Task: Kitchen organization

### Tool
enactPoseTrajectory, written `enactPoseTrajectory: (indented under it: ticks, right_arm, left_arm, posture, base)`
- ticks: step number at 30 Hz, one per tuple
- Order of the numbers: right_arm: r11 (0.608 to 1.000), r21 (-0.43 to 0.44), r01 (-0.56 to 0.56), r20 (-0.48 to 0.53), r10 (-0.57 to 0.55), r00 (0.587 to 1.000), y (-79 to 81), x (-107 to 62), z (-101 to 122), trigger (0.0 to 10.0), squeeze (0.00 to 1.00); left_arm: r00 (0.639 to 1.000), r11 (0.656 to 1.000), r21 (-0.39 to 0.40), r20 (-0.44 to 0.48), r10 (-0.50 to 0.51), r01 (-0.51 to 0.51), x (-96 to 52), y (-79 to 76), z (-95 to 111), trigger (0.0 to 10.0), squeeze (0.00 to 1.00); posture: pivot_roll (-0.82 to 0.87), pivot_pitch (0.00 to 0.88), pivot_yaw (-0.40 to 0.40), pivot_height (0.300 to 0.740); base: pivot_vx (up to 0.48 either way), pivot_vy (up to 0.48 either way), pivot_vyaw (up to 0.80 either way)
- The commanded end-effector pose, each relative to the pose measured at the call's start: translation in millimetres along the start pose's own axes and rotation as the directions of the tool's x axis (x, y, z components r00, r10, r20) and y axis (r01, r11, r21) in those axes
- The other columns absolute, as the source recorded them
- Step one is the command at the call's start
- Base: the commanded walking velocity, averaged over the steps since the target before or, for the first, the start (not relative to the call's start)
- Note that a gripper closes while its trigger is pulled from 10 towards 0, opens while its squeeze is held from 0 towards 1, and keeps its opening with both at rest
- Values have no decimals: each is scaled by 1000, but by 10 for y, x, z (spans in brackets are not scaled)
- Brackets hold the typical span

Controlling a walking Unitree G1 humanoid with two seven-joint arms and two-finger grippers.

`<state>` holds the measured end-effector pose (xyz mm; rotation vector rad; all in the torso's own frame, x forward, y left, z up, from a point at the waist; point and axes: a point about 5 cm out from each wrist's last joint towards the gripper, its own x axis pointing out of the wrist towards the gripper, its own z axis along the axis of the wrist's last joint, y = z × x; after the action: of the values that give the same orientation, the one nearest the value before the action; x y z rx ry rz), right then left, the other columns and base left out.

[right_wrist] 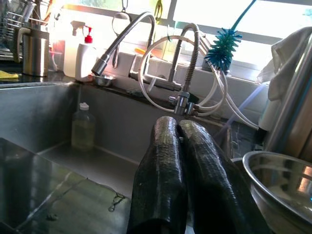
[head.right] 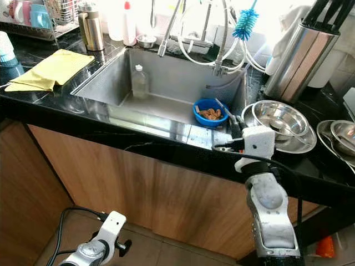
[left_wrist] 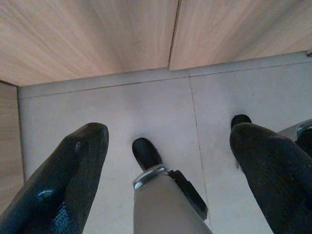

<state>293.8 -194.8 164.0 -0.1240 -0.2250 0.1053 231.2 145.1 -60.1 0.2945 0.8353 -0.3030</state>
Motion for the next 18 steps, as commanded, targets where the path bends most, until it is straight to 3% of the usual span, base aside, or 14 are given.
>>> enactPoseTrajectory:
  ticks: [1, 13, 18]
  right_arm:
    - [995, 76, 61, 5, -62, 998, -204, 99, 40, 10000, 0]
    - [983, 181, 21, -61, -11, 998, -317, 404, -92, 10000, 0]
    - [984, 177, -21, -89, 37, 995, -297, 512, -116, 10000, 0]
  left_arm:
    - [1000, 1000, -3, 4, -5, 5, 1, -1, 8, 10000, 0]
    - [1000, 1000, -3, -14, 1, -1, -12, 25, -52, 10000, 0]
    - [1000, 1000, -4, -16, 3, -3, -11, 24, -52, 10000, 0]
  posture:
    - [138, 25, -132, 740]
    - [145, 38, -129, 740]
    - [145, 43, -127, 740]
  base:
    - [0, 0, 0]
    - [0, 0, 0]
    - [0, 0, 0]
